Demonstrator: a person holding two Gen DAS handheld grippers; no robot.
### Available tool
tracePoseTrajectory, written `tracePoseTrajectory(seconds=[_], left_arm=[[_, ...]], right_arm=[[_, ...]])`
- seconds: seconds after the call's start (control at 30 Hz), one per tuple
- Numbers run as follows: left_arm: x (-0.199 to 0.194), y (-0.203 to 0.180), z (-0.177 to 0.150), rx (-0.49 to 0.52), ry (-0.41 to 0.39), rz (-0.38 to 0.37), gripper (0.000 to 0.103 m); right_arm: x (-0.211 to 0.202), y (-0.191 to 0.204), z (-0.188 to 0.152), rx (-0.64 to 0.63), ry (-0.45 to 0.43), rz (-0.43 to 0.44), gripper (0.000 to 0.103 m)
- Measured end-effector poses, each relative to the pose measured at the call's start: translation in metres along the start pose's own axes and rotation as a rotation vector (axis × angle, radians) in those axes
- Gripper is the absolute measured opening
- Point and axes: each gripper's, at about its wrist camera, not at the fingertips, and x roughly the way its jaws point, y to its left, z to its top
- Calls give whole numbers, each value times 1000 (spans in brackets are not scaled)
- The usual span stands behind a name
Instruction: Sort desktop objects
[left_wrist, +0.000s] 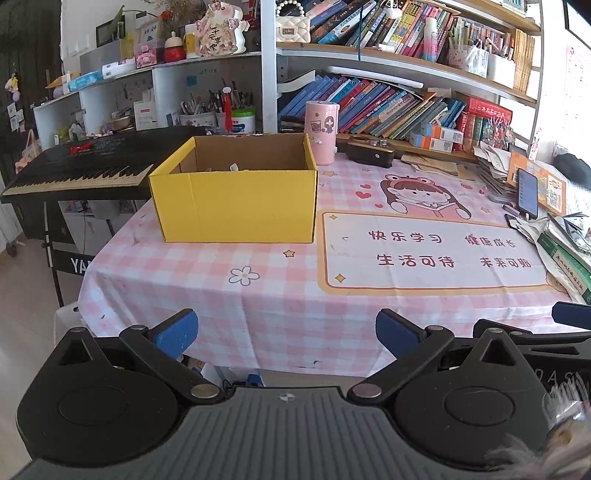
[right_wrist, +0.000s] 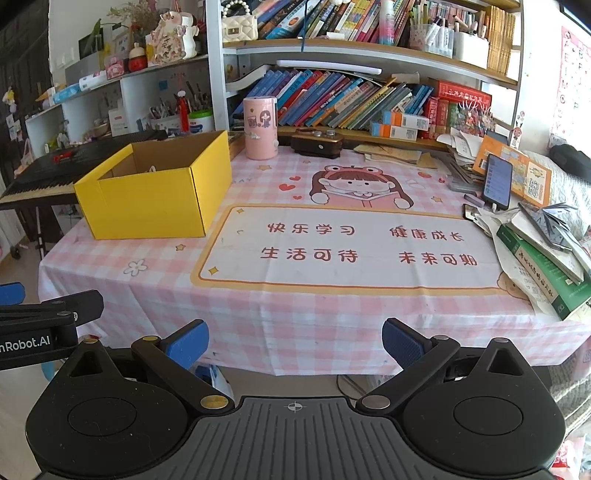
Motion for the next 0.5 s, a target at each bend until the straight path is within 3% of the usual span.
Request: tracePoseTrajectory(seconds=[0.5], left_arm=[[2,-3,-1,2,7,-5,103]], right_arm=[[1,0,0,1,2,0,101]])
